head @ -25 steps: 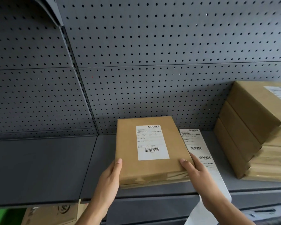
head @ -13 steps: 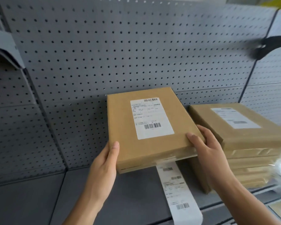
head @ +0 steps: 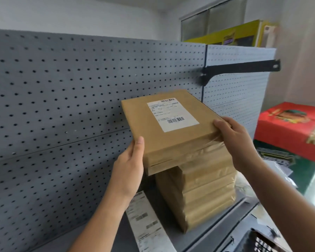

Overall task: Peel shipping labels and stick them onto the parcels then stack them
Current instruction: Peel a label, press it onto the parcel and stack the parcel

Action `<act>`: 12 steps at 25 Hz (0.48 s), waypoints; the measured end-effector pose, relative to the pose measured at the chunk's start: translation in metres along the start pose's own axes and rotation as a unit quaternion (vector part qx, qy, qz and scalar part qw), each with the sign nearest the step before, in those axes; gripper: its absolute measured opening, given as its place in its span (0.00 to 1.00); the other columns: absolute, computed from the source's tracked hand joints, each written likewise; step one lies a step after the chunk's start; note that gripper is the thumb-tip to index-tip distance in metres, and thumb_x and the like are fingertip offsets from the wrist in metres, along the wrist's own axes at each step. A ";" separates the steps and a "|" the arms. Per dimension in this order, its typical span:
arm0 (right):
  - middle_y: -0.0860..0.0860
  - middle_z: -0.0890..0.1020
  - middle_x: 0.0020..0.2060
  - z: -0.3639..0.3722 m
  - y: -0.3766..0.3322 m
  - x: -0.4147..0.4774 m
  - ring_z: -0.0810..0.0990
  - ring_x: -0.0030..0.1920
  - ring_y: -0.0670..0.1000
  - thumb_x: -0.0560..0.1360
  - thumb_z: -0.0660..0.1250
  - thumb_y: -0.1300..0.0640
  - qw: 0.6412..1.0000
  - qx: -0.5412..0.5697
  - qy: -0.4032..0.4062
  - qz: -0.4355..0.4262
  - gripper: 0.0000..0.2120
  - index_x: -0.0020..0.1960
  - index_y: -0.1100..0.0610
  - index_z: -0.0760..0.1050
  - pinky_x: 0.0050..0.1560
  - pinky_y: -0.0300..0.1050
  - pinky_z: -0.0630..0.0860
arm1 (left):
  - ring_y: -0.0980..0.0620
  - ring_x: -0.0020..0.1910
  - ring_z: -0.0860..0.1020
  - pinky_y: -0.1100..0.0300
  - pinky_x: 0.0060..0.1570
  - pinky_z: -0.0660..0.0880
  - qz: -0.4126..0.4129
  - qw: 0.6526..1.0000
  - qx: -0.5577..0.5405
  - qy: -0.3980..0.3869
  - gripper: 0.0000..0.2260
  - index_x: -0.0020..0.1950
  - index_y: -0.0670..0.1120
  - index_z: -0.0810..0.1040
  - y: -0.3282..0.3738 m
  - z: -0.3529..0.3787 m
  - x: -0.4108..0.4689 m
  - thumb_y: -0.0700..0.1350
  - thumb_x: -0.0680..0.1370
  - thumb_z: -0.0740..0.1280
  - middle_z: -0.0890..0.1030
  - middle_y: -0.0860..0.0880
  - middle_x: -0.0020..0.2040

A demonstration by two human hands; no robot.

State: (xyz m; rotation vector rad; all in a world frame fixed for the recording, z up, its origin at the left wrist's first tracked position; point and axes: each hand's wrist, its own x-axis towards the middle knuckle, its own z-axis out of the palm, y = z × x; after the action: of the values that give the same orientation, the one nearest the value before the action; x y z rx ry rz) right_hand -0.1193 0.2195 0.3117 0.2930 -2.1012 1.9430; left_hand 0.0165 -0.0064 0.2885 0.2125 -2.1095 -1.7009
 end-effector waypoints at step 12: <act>0.48 0.81 0.41 -0.068 0.073 0.082 0.79 0.46 0.51 0.74 0.68 0.43 0.996 -0.035 0.027 0.080 0.14 0.53 0.51 0.81 0.51 0.48 0.75 | 0.38 0.63 0.78 0.47 0.63 0.74 -0.013 0.991 0.134 -0.028 0.39 0.68 0.39 0.74 -0.019 0.104 0.047 0.71 0.78 0.48 0.80 0.40 0.56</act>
State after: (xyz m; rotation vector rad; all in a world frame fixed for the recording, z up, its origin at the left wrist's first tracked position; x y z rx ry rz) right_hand -0.2166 0.2961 0.2748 0.0588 -2.2120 1.9341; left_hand -0.0711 0.0645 0.2641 0.2756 -2.3839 -1.4483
